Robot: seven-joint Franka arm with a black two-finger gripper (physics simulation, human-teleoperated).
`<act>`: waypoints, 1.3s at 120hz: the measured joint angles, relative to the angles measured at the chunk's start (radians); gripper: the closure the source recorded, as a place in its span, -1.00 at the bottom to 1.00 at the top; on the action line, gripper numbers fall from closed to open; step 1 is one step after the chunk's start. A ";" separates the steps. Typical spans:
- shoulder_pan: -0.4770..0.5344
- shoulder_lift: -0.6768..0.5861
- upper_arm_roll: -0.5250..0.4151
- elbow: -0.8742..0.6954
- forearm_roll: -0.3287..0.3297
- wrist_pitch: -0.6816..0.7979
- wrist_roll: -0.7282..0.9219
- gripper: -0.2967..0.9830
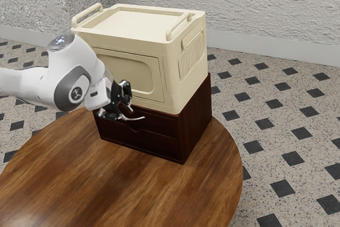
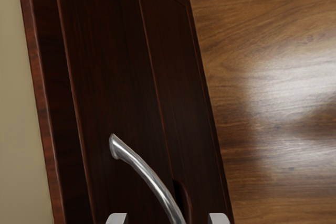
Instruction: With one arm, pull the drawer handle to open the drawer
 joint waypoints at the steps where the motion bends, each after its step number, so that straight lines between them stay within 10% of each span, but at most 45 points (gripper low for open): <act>1: 0.001 0.003 0.000 0.000 -0.001 0.002 0.002 0.34; 60: 0.037 0.066 0.000 -0.039 -0.039 0.059 0.100 0.43; 156: 0.005 -0.230 -0.004 -0.340 -0.128 0.053 0.176 0.71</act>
